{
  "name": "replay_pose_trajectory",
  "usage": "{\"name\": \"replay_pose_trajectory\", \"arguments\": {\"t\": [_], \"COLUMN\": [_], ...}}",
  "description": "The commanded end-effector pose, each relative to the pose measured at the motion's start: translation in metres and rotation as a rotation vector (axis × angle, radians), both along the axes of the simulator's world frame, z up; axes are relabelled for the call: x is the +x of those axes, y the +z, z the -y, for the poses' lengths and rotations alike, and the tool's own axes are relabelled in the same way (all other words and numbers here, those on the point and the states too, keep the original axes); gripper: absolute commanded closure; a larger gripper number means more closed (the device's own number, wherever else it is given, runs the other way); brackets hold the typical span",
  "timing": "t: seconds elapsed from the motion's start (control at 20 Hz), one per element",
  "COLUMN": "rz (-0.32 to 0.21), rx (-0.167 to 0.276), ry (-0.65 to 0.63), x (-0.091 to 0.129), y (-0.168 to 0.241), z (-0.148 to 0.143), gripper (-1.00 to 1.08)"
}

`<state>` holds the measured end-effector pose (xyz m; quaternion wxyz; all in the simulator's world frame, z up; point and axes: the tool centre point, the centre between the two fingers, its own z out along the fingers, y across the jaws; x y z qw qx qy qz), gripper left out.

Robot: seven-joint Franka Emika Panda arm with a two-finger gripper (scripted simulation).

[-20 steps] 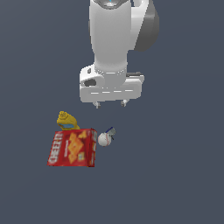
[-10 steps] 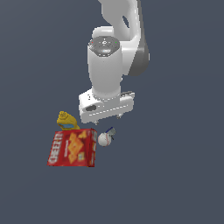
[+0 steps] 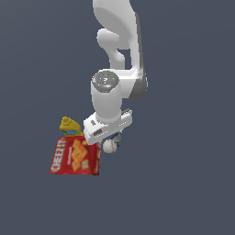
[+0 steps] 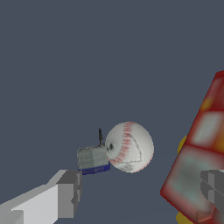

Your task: Pick up a designated object from a clutter of objects.

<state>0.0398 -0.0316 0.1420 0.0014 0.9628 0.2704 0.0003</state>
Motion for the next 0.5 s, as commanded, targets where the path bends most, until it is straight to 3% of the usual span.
{"name": "replay_pose_trajectory", "arguments": {"t": [0.0, 0.45], "rz": [0.0, -0.001], "rx": [0.001, 0.002], "ry": [0.044, 0.125], "x": [0.0, -0.001], "y": [-0.014, -0.043], "z": [0.002, 0.007], "gripper": [-0.92, -0.92]}}
